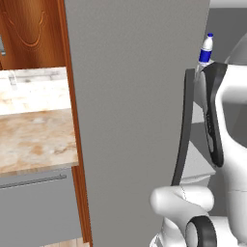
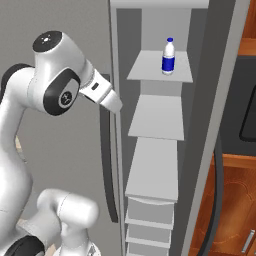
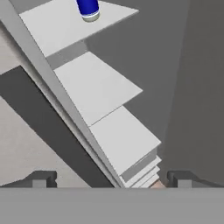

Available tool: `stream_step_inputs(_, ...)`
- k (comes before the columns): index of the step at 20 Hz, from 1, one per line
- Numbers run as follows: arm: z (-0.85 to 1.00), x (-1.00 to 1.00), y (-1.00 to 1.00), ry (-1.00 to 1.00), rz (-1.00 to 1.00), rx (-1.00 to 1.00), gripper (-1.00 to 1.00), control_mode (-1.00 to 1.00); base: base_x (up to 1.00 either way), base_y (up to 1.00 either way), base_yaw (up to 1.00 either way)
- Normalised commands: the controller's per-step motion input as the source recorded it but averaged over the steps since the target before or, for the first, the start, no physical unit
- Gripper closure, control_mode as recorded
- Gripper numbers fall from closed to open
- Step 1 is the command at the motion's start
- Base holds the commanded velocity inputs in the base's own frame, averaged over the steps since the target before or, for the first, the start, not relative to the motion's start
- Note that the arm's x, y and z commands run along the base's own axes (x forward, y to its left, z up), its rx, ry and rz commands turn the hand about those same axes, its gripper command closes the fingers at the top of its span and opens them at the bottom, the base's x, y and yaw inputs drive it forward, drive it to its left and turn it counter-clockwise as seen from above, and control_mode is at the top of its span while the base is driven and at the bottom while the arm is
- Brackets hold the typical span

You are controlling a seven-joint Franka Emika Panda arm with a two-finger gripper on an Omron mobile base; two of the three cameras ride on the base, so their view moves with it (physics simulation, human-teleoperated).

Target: Take the bottled waters from the counter and place them in the freezer to freeze. Close the freezer door after placing the bottles.

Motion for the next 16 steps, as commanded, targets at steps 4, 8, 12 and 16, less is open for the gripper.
stream_step_inputs(4, -0.43, -0.23, 0.54, 0.19, 0.27, 0.00, -1.00, -1.00, 0.00, 0.00, 0.00)
stream_step_inputs(8, -0.40, -0.01, 0.38, 0.16, 0.32, -0.02, -1.00, -1.00, 0.00, 0.00, 0.00)
stream_step_inputs(12, -0.43, -0.08, 0.26, 0.18, 0.22, 0.00, -1.00, -1.00, 0.00, 0.00, 0.00)
stream_step_inputs(16, -0.54, -0.28, 0.26, 0.12, 0.20, -0.02, -1.00, -1.00, 0.00, 0.00, 0.00)
